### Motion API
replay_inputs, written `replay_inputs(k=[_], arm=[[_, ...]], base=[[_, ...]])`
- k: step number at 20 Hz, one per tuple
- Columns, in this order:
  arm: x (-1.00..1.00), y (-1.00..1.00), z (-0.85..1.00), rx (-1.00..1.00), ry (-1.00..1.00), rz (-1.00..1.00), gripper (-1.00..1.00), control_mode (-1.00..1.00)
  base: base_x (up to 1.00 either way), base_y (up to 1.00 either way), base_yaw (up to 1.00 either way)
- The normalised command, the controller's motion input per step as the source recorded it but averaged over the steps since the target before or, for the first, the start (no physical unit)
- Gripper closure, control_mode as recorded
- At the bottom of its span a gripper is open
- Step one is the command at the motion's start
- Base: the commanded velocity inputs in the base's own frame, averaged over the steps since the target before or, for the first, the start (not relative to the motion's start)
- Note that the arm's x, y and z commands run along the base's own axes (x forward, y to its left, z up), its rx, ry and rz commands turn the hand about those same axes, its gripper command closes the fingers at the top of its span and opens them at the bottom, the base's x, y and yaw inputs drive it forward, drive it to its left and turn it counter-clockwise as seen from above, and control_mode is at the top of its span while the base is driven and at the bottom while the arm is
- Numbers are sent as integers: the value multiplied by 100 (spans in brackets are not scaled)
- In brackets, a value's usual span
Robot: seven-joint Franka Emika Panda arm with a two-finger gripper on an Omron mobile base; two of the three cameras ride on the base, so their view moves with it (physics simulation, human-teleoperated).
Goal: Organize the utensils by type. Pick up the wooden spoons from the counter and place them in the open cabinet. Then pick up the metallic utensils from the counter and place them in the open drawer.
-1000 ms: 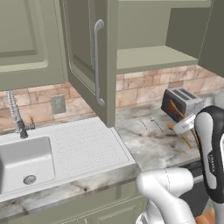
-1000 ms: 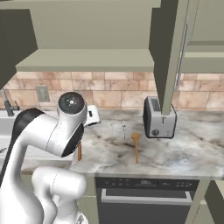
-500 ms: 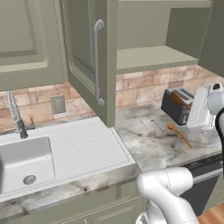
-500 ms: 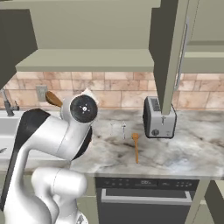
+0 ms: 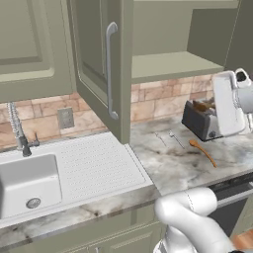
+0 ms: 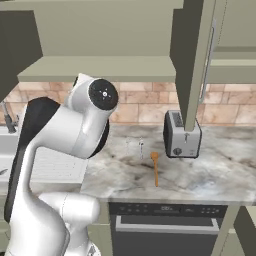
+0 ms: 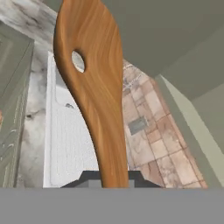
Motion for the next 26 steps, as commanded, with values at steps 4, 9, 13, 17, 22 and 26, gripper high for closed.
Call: replay_inputs(k=[4, 9, 13, 17, 22, 26], arm=[[0, 10, 49, -27, -23, 25, 100, -100], [4, -1, 38, -9, -27, 8, 100, -100], [28, 4, 29, -1, -33, 0, 100, -100], [38, 14, 21, 0, -29, -1, 100, -100], [44, 20, 5, 0, -28, -1, 100, -100], [50, 0, 19, 0, -14, 1, 100, -100]], base=[[0, 0, 0], [0, 0, 0], [0, 0, 0], [0, 0, 0], [0, 0, 0], [0, 0, 0]])
